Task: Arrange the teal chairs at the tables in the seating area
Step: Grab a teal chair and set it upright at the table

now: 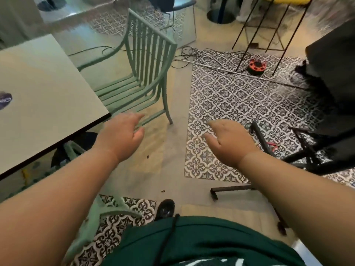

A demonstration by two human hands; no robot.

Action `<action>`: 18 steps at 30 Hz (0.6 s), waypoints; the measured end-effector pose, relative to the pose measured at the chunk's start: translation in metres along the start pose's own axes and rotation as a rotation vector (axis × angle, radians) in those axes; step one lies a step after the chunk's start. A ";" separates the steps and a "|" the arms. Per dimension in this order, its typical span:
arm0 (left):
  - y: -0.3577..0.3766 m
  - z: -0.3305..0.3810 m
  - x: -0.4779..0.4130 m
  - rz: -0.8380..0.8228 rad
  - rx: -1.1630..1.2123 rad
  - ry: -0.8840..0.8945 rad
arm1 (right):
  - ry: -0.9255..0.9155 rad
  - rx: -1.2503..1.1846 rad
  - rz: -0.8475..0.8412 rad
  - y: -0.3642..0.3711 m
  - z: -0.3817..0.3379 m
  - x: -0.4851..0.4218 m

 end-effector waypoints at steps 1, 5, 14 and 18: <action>-0.004 -0.003 -0.017 0.004 -0.013 0.016 | -0.002 0.008 -0.001 -0.001 -0.002 -0.014; -0.018 -0.021 -0.096 -0.033 -0.059 0.047 | 0.024 0.003 -0.010 -0.009 0.002 -0.081; -0.014 -0.008 -0.258 -0.040 -0.065 0.072 | 0.042 0.005 -0.003 -0.034 0.056 -0.221; -0.008 0.010 -0.337 -0.034 -0.058 0.018 | -0.011 -0.013 0.012 -0.048 0.098 -0.301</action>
Point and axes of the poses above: each hand's wrist, its own x-axis away from the middle knuckle, its own y-axis out of the palm, z = x × y, the point moved 3 cm from there along -x, towards the middle knuckle, and after that the axes turned 2 degrees about x, right-handed, at the moved point
